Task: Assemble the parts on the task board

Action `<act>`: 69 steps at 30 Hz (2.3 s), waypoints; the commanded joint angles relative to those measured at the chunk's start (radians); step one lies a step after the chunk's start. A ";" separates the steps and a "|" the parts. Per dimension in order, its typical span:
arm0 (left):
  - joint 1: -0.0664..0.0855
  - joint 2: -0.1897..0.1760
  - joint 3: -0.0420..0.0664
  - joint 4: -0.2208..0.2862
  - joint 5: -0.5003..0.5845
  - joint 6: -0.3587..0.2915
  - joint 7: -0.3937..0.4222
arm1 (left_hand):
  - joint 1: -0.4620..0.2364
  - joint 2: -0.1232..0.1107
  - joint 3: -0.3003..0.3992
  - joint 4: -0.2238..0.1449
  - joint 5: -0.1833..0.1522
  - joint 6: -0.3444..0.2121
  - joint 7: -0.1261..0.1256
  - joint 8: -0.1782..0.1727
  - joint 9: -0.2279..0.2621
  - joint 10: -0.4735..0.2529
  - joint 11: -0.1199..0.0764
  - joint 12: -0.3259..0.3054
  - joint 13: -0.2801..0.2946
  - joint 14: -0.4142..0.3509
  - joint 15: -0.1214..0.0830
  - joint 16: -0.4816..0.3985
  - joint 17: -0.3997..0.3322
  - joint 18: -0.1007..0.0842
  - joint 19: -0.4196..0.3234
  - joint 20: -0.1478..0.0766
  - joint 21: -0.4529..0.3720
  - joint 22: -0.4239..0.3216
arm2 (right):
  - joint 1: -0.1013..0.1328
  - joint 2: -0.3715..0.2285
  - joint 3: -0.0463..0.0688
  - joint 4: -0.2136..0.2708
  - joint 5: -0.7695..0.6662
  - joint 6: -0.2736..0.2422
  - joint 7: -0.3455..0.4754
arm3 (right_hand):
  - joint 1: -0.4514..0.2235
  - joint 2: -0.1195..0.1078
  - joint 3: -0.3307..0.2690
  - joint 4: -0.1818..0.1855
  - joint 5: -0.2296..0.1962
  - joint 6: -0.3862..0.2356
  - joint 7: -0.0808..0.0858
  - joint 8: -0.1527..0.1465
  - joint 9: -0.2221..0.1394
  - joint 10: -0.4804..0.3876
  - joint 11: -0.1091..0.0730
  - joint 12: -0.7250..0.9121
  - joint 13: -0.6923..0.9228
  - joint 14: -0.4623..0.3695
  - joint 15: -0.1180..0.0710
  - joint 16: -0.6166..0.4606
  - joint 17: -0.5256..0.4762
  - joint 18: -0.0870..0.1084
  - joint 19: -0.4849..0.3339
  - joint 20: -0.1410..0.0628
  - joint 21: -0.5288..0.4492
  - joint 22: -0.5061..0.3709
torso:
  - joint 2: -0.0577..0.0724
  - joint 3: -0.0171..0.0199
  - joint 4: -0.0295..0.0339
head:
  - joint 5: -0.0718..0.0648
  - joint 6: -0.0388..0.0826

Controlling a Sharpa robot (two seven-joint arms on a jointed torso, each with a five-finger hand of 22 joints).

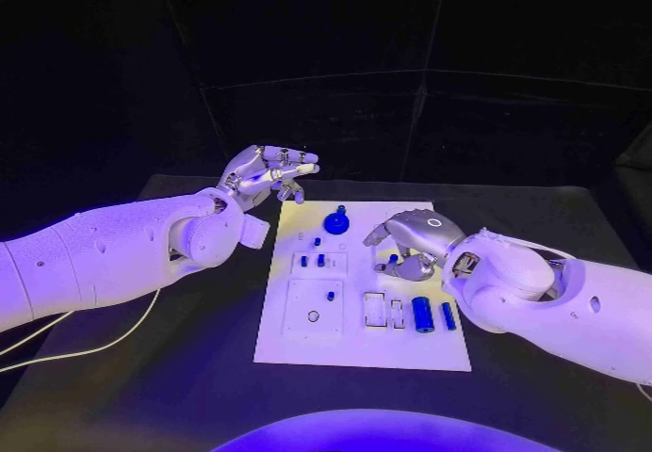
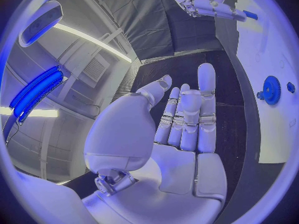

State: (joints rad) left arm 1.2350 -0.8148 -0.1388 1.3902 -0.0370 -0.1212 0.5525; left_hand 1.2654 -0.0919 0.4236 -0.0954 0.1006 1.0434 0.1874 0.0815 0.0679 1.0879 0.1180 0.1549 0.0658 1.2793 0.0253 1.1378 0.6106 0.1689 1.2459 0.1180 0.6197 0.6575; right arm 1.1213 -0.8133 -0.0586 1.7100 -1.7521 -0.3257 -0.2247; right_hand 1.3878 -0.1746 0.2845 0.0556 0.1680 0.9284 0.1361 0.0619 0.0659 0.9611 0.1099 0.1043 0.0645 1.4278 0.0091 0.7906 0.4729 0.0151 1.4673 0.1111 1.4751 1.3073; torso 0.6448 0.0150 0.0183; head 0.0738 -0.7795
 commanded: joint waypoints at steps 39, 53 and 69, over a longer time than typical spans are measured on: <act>0.001 0.000 0.000 -0.004 0.005 0.025 -0.003 | -0.004 0.007 -0.006 -0.004 -0.003 -0.007 0.001 -0.004 -0.001 -0.008 -0.001 0.006 0.001 -0.006 0.000 -0.003 -0.001 0.014 -0.003 0.003 -0.007 -0.004 | 0.022 0.031 0.004 -0.098 0.042 0.220 -0.030 | 0.061 0.103 -0.032 0.009 -0.030 0.099 0.001 0.011 0.003 0.175 -0.036 0.085 -0.002 0.007 -0.017 0.000 -0.012 0.017 0.053 -0.011 -0.003 0.132 | 0.001 0.0007 0.0005 | 0.006 -0.009; 0.001 0.000 0.000 -0.008 0.005 0.027 -0.006 | -0.003 0.009 -0.006 -0.004 -0.003 -0.007 0.001 -0.004 -0.001 -0.009 -0.001 0.006 0.001 -0.006 0.000 -0.003 -0.002 0.014 -0.003 0.003 -0.007 -0.004 | 0.022 0.046 0.004 -0.116 0.050 0.128 -0.046 | 0.091 0.136 0.063 -0.008 -0.076 0.202 -0.010 0.047 0.018 0.273 -0.054 0.075 0.009 0.005 -0.033 -0.003 -0.014 0.006 0.072 -0.024 0.032 0.179 | 0.000 -0.0002 -0.0001 | 0.009 -0.013; 0.001 0.001 0.000 -0.020 0.005 0.029 -0.008 | -0.002 0.010 -0.006 -0.005 -0.003 -0.007 0.001 -0.003 -0.001 -0.009 -0.001 0.007 0.001 -0.007 0.000 -0.003 -0.002 0.014 -0.002 0.003 -0.008 -0.005 | 0.023 -0.040 0.007 0.074 0.090 -0.087 -0.004 | 0.093 0.104 0.129 -0.055 -0.056 0.226 -0.006 0.049 0.021 0.314 -0.058 0.056 0.017 0.003 -0.038 -0.005 -0.013 0.002 0.077 -0.033 0.043 0.194 | -0.001 -0.0006 0.0013 | 0.012 -0.011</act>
State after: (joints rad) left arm 1.2346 -0.8149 -0.1400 1.3712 -0.0366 -0.1045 0.5423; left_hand 1.2654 -0.0919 0.4210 -0.0981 0.1013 1.0434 0.1874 0.0815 0.0679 1.0843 0.1142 0.1548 0.0657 1.2794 0.0252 1.1378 0.6098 0.1689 1.2458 0.1180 0.6158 0.6535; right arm 1.1420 -0.8527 -0.0522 1.7662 -1.6865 -0.3307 -0.2571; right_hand 1.4834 -0.0670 0.4064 0.0015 0.1104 1.1524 0.1276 0.1129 0.0807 1.2582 0.0622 0.1622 0.0835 1.4313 -0.0236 0.7903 0.4601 0.0151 1.4653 0.0873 1.5136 1.3073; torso 0.6426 0.0146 0.0180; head 0.0852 -0.7912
